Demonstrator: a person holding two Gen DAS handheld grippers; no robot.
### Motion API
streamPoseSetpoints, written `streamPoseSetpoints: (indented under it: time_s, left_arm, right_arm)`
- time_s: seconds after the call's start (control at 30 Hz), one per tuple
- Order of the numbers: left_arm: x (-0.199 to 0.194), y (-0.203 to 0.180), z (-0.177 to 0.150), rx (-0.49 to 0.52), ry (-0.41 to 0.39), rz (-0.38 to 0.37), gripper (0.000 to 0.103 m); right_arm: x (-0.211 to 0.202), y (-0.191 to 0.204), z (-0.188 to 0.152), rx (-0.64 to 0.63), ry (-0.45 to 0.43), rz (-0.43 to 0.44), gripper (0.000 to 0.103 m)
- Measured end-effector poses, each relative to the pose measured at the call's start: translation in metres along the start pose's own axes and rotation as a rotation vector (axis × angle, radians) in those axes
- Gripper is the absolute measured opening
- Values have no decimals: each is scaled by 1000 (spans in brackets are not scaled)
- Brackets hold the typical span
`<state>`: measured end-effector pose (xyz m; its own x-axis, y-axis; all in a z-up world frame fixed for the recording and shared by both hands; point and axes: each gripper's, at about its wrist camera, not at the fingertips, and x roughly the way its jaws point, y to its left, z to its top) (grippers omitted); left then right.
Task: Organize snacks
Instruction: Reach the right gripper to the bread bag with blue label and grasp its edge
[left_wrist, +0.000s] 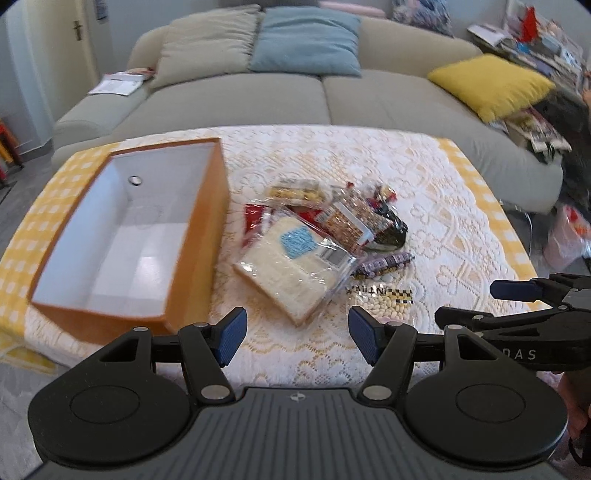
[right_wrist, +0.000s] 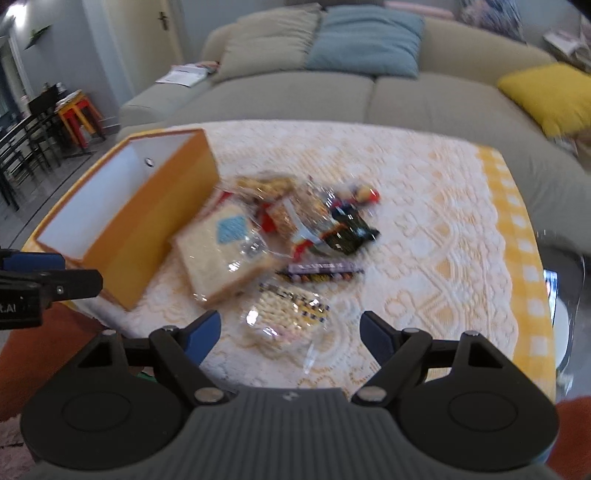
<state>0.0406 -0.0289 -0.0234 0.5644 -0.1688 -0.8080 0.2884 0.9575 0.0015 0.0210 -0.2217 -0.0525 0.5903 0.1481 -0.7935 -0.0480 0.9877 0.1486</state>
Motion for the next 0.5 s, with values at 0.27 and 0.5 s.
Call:
streamPoseSetpoints:
  time_s: [0.27, 0.5]
  left_arm:
    - [61, -4, 6, 13, 95, -22, 75]
    - [97, 14, 20, -156, 153, -14, 72]
  right_arm:
    - [47, -19, 0, 85, 111, 54, 71]
    - [74, -20, 28, 63, 63, 150, 58]
